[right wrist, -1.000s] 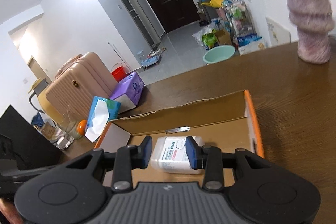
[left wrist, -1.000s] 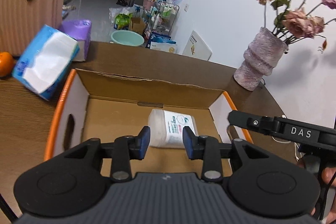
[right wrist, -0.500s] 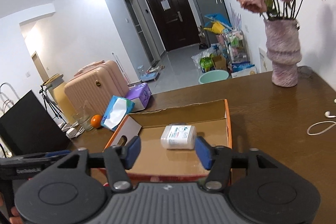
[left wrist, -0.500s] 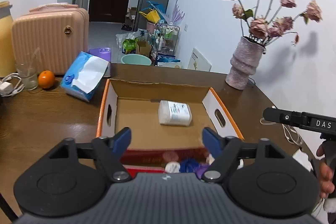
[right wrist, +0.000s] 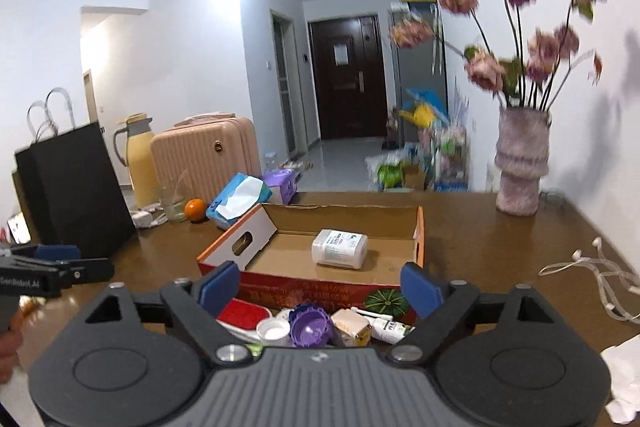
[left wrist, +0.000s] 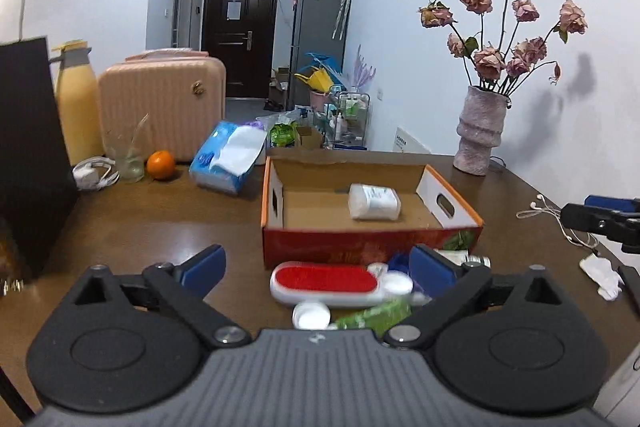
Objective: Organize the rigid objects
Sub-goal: 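Move the left tool back and grasp the green plastic bottle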
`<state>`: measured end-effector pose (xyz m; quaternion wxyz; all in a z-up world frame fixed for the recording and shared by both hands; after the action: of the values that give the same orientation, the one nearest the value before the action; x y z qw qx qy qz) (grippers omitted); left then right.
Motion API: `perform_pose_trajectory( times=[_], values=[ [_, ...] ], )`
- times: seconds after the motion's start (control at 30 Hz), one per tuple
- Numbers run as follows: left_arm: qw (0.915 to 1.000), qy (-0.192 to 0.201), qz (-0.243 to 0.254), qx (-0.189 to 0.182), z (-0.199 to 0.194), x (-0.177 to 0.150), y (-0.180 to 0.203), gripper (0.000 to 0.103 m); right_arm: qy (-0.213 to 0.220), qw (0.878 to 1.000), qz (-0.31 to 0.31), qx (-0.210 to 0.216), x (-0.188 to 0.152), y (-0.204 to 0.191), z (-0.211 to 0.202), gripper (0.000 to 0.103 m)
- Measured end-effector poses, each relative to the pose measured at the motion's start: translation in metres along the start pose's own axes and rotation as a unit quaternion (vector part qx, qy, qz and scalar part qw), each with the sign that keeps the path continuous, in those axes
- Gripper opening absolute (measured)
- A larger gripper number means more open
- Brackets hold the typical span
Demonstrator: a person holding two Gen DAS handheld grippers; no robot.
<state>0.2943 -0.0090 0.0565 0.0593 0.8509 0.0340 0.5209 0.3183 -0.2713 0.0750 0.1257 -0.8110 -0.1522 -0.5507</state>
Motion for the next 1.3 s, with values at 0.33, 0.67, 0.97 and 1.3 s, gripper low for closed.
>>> perform_pose_trajectory(
  times=[0.33,0.67,0.97,1.3],
  values=[
    [0.9979,0.034,-0.055,-0.004,-0.054,-0.087,-0.028,0.103,0.069,0.996,-0.05,0.001,-0.068,-0.062,-0.051,0.103],
    [0.9991,-0.003,-0.042,0.001,-0.044,-0.122,-0.038,0.103,0.015,1.0,0.008,-0.025,-0.114,-0.065,-0.034,0.103],
    [0.9991,-0.028,-0.01,-0.032,0.01,-0.113,-0.022,0.103,-0.05,0.997,0.037,-0.046,-0.125,-0.044,0.009,0.102],
    [0.9881,-0.04,0.089,-0.118,0.093,-0.079,0.029,0.07,-0.072,0.995,0.034,-0.066,-0.111,-0.018,0.065,0.078]
  ],
)
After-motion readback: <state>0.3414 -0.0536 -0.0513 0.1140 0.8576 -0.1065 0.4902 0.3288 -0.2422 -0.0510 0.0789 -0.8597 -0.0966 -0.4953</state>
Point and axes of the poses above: each gripper's, at about its wrist camera, not at the fingertips, and z roughly the way its jaws point, y to its right, x to its top, the point moved 8 cm from there along z, roughly the way its jaws point, and after that the axes turned 3 degrees about -z, right-handed, at the moved point
